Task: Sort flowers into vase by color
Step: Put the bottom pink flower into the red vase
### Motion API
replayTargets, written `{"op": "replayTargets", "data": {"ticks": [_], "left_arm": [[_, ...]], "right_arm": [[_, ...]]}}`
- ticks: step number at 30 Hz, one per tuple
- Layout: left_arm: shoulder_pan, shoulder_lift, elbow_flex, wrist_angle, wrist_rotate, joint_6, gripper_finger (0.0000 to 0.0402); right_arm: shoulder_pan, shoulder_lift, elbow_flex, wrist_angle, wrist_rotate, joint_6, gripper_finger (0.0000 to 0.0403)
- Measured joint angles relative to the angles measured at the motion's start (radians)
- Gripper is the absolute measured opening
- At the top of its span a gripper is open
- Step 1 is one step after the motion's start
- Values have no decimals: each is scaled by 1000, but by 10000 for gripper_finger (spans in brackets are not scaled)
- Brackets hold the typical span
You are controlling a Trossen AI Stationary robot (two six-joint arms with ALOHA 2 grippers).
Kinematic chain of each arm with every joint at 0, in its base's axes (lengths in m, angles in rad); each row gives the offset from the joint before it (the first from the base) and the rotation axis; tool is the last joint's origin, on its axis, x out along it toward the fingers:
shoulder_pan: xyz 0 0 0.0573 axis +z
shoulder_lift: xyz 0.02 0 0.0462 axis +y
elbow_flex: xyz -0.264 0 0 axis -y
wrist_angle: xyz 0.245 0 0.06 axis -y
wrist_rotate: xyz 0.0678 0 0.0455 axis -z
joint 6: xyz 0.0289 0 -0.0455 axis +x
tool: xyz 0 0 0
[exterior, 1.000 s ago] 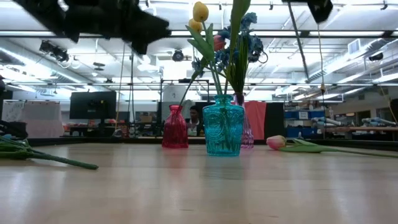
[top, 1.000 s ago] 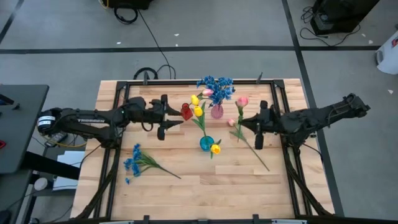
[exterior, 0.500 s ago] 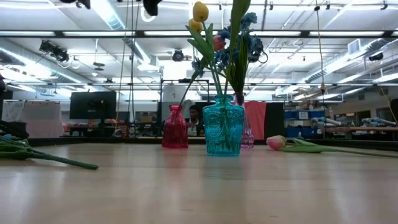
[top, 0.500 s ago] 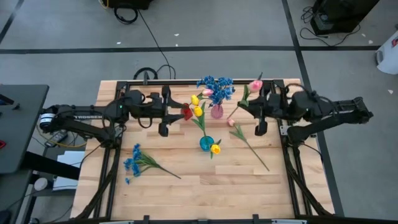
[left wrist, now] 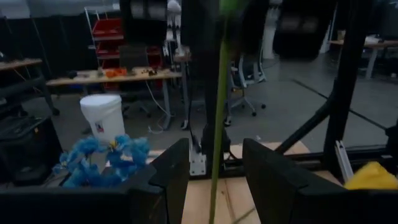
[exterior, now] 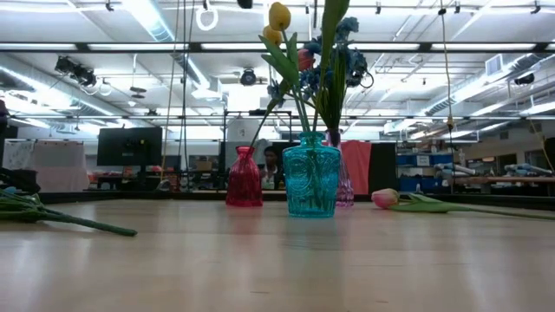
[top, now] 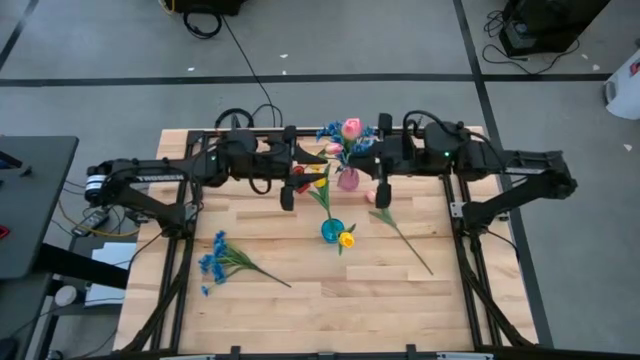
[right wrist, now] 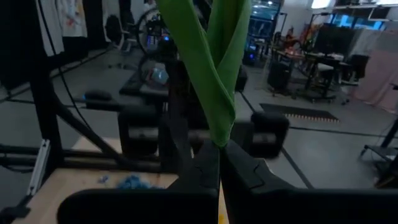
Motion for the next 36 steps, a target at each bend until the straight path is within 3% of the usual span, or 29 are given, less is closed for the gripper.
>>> {"op": "replayTargets", "data": {"ticks": [12,28,31,36], "left_arm": [[-7,23,58,11,-4,37,157],[-8,29,58,88,-18,77,155],[-8,29,58,91,-18,77,133],[-7,27,57,60,-19,86,45]], "right_arm": [[0,167,221,-132,-5,22,11],[-13,205,254,-192,7,62,13],[-13,213,254,-196,8,64,18],[-12,213,254,-197,33,61,50]]}}
